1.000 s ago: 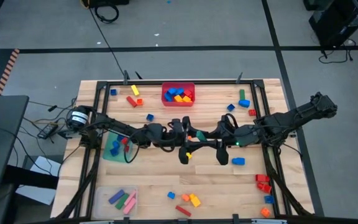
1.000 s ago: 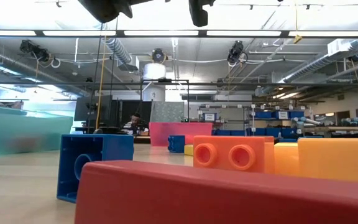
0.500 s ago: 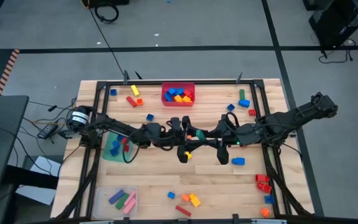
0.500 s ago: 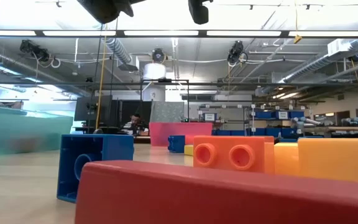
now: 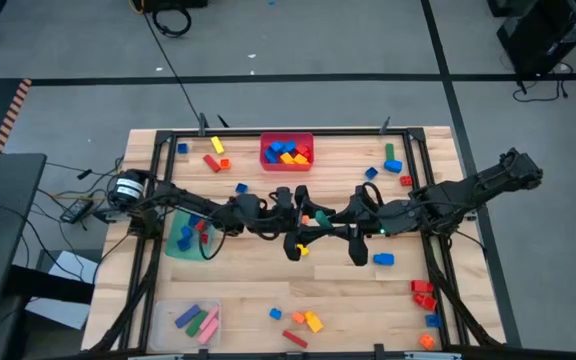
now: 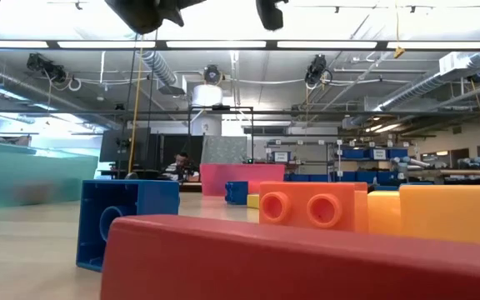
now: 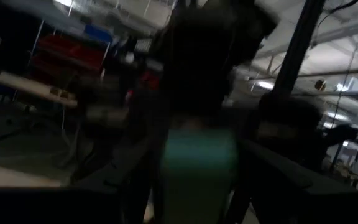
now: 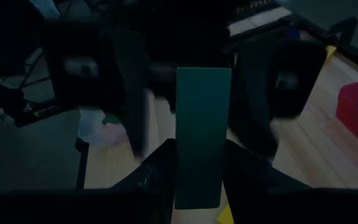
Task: Sort blocks by size
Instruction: Put the teal rectangle block into the transparent bin
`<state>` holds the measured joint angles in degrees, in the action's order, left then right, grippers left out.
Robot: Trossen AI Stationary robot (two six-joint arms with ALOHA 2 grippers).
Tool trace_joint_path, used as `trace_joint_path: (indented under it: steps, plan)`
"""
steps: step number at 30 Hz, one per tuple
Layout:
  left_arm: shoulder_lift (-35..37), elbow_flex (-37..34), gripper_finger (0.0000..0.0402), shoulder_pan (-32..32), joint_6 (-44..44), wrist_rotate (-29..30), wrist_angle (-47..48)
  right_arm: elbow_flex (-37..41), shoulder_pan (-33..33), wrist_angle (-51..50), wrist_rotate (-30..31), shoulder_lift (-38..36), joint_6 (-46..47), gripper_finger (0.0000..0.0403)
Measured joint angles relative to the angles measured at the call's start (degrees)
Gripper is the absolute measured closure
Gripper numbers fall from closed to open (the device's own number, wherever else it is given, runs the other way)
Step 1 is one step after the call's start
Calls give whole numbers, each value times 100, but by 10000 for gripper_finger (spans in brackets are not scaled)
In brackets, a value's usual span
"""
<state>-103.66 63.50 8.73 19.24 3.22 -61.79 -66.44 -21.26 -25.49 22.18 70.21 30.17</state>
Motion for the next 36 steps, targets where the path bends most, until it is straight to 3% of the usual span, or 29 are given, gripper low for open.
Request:
trace_joint_path:
  steps: [6,24,28,36]
  plan:
    - [22,22,154,15,83,332,-5,11,2,-6,0,5,7,287]
    - [20,11,157,11,298,437,34,11,9,189,65,0,-45,286]
    - [20,9,186,-11,350,436,36,7,9,274,65,-4,-135,286]
    - [17,3,289,-13,247,439,31,5,9,257,69,-5,-103,284]
